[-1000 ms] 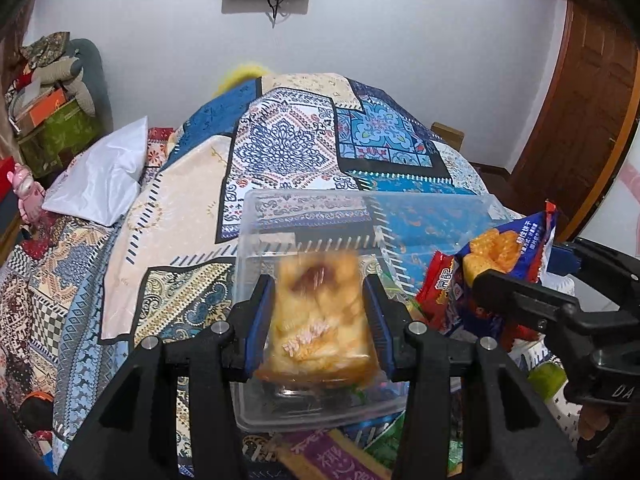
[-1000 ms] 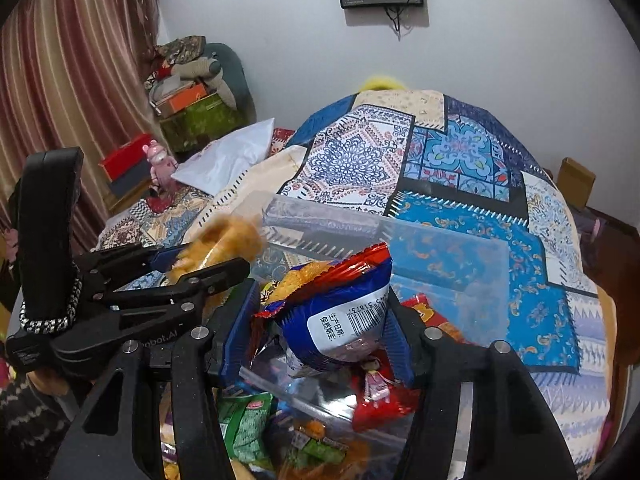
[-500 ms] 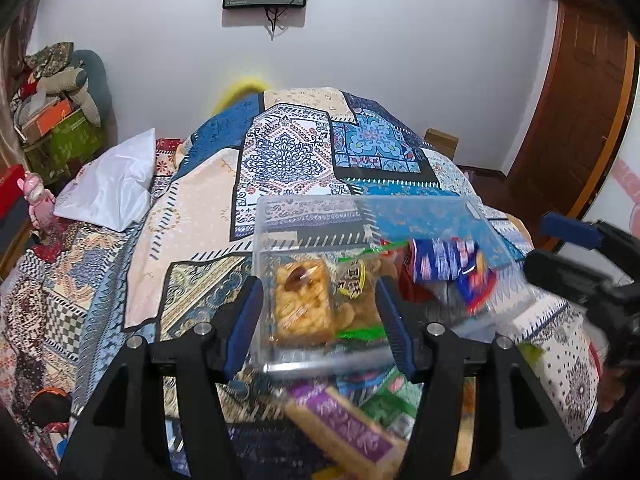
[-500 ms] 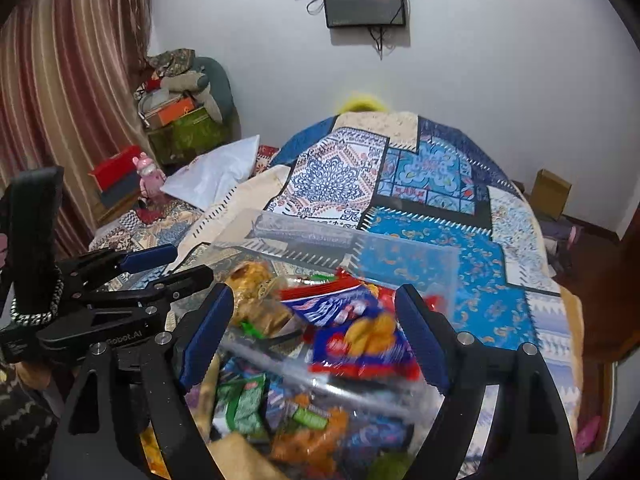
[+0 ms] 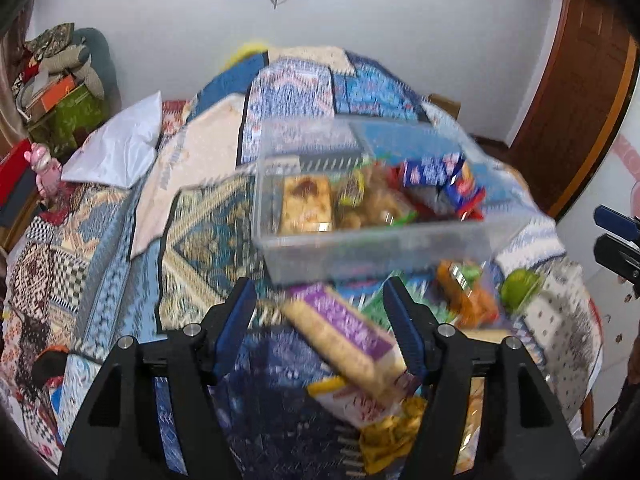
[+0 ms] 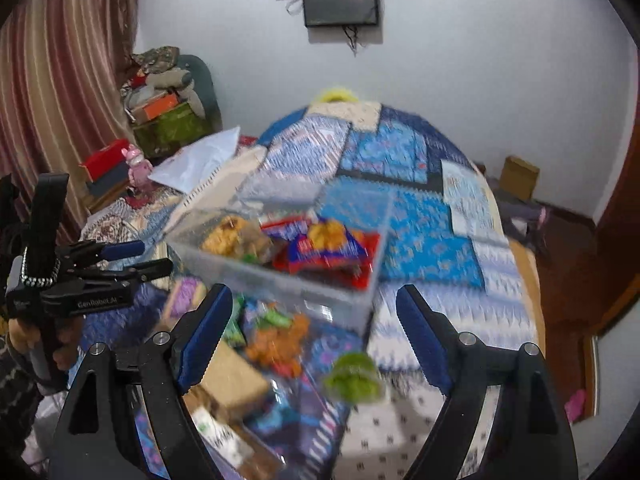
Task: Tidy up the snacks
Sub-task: 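Drop the blue snack and rice-cracker pack into the clear box with both grippers, then grasp the green jelly cup with the right gripper while the left grasps the wafer roll, then place the jelly cup and wafer roll into the clear box with both grippers, then grasp the bread loaf with the right gripper while the left grasps the yellow snack bag, then drop the bread loaf and yellow snack bag into the clear box with both grippers, then grasp the cracker roll with the right gripper while the left grasps the orange-wrapped bread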
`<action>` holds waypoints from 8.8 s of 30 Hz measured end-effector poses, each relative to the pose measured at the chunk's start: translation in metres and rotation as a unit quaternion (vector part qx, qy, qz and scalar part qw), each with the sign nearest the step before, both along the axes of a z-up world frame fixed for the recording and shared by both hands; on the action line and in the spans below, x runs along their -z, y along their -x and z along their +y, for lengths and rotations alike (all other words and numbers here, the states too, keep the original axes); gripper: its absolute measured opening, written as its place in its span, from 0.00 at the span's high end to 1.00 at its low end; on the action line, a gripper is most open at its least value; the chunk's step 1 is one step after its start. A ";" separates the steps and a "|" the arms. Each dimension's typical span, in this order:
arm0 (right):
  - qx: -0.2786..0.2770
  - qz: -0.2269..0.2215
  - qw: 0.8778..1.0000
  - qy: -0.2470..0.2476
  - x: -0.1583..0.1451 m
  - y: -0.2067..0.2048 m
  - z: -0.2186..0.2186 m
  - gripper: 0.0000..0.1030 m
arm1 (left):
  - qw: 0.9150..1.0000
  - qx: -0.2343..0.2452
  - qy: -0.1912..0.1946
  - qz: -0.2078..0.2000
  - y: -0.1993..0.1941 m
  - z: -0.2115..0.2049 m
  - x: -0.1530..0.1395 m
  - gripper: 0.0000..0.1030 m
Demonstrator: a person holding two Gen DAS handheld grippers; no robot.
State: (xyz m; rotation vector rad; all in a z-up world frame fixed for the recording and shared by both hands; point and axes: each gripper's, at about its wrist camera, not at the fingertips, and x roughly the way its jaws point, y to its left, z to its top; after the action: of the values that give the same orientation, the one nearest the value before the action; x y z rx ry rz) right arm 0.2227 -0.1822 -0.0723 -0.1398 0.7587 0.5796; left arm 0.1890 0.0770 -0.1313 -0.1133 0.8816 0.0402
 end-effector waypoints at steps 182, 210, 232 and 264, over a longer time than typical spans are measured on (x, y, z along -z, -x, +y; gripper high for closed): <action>-0.003 0.014 0.996 -0.090 0.003 -0.004 0.007 0.38 | 0.993 0.028 0.015 -0.111 0.016 -0.023 -0.054 0.61; 0.046 0.032 0.997 -0.053 0.036 -0.118 0.044 0.38 | 0.998 0.041 0.022 -0.040 -0.137 -0.018 -0.002 0.61; -0.008 0.019 1.000 -0.011 0.017 -0.032 0.021 0.18 | 0.997 0.036 -0.040 -0.059 -0.031 -0.034 -0.039 0.11; -0.112 0.107 0.988 0.024 0.097 0.064 0.038 0.48 | 0.998 0.029 0.007 0.060 0.151 -0.040 0.035 0.09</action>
State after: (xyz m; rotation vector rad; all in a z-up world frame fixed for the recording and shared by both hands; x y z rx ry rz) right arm 0.1588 -0.1447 -0.1693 -0.2110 0.9737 0.7982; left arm 0.0377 0.0367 -0.1666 -0.0993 1.0044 -0.0128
